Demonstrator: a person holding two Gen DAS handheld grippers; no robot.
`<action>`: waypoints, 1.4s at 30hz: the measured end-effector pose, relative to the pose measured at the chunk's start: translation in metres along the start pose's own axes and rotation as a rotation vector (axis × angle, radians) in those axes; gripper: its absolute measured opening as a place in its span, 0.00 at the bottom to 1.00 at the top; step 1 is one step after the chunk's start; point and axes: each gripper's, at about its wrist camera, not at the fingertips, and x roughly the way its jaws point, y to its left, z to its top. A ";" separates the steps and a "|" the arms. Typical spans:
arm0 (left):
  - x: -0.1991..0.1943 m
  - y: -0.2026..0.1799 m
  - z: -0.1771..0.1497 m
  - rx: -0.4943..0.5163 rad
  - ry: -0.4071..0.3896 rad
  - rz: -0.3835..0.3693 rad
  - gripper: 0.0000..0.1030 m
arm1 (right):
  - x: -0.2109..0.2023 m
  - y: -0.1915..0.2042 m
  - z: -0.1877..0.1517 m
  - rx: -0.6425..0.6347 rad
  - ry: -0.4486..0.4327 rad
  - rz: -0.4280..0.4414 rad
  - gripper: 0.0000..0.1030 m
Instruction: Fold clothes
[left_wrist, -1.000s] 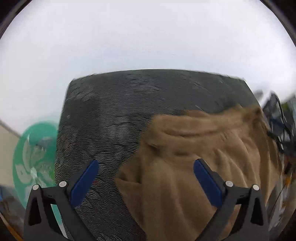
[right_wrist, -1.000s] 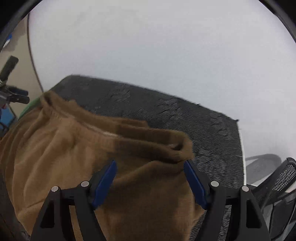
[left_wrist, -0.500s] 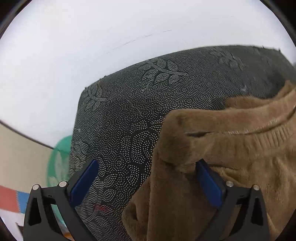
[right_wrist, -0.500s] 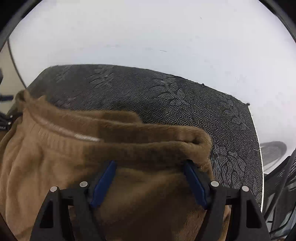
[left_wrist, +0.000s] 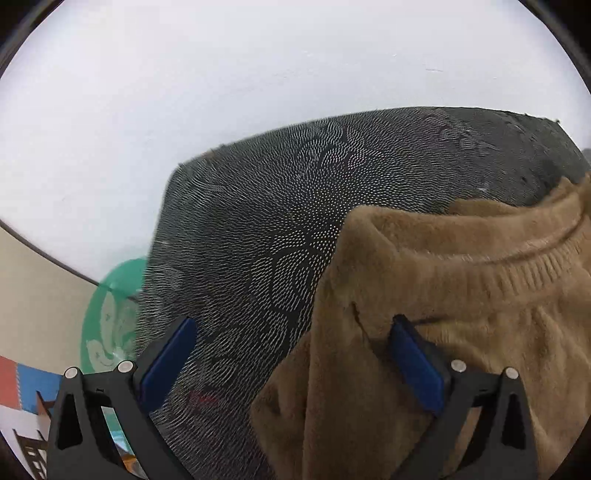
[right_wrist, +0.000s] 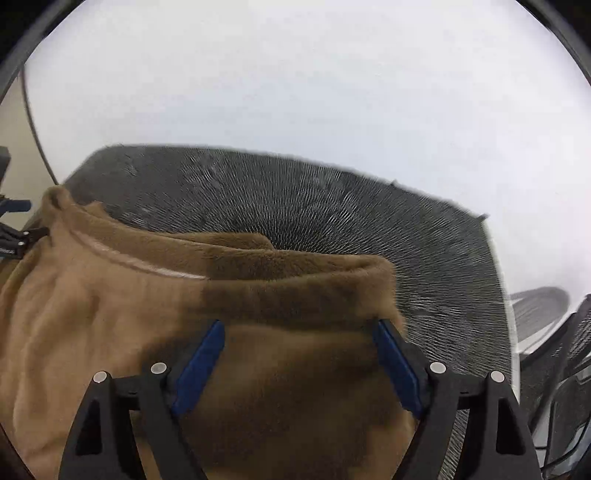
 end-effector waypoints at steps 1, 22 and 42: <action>-0.011 -0.001 -0.004 0.016 -0.019 0.009 1.00 | -0.016 -0.001 -0.006 -0.007 -0.025 -0.002 0.82; -0.047 -0.007 -0.088 -0.038 -0.045 -0.188 1.00 | -0.081 -0.035 -0.136 0.051 0.016 -0.091 0.93; -0.076 -0.042 -0.054 0.046 -0.072 -0.232 1.00 | -0.106 -0.004 -0.072 0.021 -0.056 0.048 0.97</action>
